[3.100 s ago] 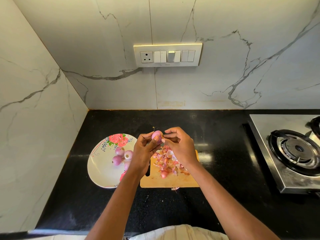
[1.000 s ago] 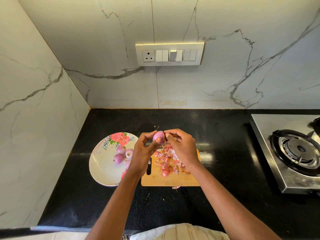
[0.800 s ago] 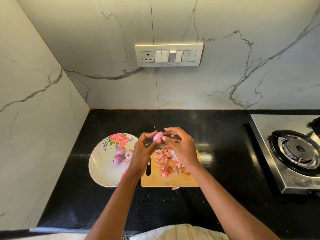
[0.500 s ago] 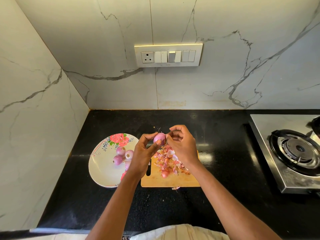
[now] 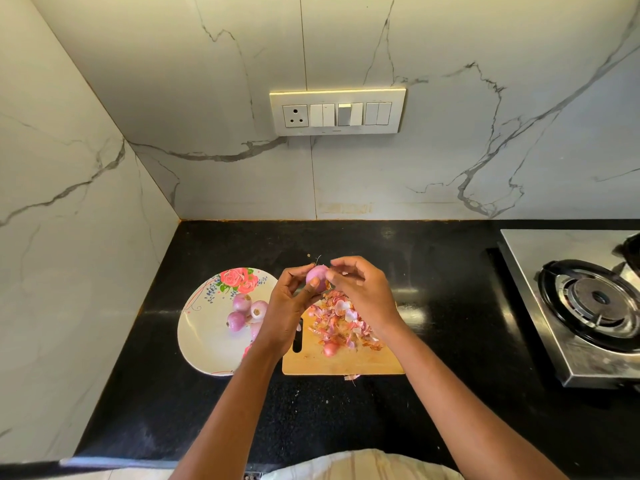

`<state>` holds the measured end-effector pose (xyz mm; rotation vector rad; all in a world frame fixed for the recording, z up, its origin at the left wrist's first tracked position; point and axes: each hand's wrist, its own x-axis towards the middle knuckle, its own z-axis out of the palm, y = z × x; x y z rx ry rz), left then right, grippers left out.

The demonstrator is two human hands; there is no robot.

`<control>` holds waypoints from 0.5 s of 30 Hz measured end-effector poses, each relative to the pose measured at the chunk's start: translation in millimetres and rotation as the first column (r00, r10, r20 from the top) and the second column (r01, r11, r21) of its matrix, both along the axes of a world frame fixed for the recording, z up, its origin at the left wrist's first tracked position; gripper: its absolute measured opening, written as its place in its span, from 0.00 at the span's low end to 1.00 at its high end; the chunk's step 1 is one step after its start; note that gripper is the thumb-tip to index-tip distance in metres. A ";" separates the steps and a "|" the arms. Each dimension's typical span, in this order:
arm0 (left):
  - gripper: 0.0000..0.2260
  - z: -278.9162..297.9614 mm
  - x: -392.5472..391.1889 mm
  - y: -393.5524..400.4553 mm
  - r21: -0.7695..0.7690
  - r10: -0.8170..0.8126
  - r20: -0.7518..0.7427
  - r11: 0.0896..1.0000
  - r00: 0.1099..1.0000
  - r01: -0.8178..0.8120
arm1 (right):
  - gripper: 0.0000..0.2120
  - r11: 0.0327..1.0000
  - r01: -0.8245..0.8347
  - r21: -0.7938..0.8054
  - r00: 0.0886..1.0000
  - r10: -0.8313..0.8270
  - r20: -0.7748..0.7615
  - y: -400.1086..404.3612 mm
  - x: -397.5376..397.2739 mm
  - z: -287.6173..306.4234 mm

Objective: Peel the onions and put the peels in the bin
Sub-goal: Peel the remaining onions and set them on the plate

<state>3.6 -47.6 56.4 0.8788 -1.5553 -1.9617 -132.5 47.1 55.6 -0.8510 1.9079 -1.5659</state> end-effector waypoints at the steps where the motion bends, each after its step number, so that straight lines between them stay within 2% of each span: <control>1: 0.20 -0.1 -1.5 0.6 -0.011 -0.004 0.004 1.000 1.000 0.004 | 0.12 1.000 0.012 -0.008 1.000 -0.012 -0.014 -0.6 1.3 1.1; 9: 0.16 2.2 -7.1 -2.0 -0.045 0.025 0.011 0.999 1.000 -0.025 | 0.12 0.998 0.042 -0.051 0.999 -0.041 0.019 -5.8 4.8 4.2; 12: 0.18 2.3 -3.9 -0.5 0.040 0.004 -0.029 0.999 1.000 -0.003 | 0.08 0.989 0.143 -0.030 0.990 -0.142 0.019 -4.7 -1.3 -2.2; 15: 0.19 3.4 0.7 -0.4 0.121 0.009 -0.071 0.993 0.997 0.000 | 0.07 0.980 0.182 0.078 0.983 -0.184 0.018 0.3 -18.2 -15.3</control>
